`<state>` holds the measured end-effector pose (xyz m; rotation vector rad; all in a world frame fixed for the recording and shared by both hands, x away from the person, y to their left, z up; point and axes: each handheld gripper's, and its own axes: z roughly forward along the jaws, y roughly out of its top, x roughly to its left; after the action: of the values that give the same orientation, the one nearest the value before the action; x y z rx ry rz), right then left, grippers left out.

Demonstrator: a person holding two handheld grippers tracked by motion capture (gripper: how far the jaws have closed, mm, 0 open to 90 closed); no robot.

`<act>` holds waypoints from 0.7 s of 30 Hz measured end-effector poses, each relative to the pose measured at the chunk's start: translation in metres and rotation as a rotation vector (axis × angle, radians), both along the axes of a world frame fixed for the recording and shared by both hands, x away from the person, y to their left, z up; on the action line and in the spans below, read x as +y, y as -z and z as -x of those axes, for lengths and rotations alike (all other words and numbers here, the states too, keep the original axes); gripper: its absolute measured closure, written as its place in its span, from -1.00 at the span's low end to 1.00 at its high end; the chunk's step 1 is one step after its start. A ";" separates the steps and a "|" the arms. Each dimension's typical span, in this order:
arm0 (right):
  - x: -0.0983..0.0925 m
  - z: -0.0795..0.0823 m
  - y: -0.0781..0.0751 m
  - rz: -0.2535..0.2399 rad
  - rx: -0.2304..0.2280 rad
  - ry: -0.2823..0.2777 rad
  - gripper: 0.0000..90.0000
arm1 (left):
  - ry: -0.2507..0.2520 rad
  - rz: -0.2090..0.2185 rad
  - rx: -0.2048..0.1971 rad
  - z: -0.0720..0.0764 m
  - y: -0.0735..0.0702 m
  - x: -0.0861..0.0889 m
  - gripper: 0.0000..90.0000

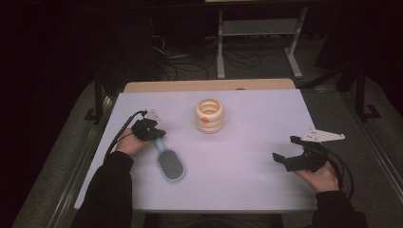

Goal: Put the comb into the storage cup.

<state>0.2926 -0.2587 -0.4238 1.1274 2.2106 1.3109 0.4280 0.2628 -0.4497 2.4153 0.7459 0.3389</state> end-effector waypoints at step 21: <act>0.001 0.000 0.001 0.007 0.006 0.000 -1.00 | -0.035 0.064 -0.001 0.023 0.002 0.031 1.00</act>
<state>0.2930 -0.2575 -0.4248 1.1302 2.2173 1.2998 0.4048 0.2940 -0.4518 2.3441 0.7876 0.3248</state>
